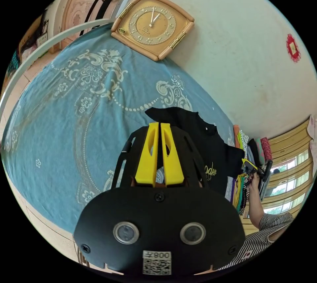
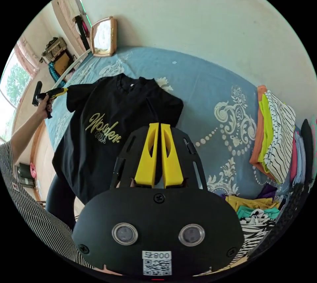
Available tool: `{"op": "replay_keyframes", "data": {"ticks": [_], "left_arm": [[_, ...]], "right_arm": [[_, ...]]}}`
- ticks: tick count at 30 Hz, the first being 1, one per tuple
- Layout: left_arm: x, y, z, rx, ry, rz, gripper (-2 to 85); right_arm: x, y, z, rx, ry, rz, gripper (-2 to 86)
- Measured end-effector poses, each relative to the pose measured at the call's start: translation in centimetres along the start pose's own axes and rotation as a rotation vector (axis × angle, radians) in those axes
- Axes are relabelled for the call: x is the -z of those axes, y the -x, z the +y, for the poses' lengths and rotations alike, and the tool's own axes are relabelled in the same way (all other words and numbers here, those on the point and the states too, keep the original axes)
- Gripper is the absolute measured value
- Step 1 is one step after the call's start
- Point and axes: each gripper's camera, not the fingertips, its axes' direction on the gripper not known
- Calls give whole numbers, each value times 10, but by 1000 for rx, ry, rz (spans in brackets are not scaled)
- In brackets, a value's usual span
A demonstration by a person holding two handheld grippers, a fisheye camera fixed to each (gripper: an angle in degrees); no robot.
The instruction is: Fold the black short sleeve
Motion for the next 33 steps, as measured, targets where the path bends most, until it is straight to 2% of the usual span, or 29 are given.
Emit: {"op": "replay_keyframes", "data": {"ticks": [3,8,10,12,15,23,26,27,28,30,33], "left_arm": [[4,11,10,43,-27,-27,11],[-12,31,59,130,-1,-149,15],[-12,37,81,150,5,-119,19],[-9,41,103,155,8,-60,24],[-7,41,141,119,34,33,32],[-29,14,266,70,197,206,61],[-36,15,300,95,264,174,65],[-35,15,304,94,273,166,65],[-30,14,311,93,274,157,65],[-19,12,321,93,275,148,67],[8,7,342,75,275,161,74]], "right_arm": [[14,-52,26,-143,-32,-35,5],[-38,-112,68,-344,139,14,1],[-58,-142,94,-509,192,-6,-2],[-59,-153,114,-584,171,-49,-2],[-47,-143,135,-537,92,-91,-1],[-38,-60,209,-356,102,-109,2],[-56,-44,230,-297,184,-52,1],[-71,-43,233,-274,269,-15,0],[-72,-43,237,-222,259,-20,-1],[-69,-57,237,-267,280,-57,-1],[-47,-63,244,-279,277,26,2]]}}
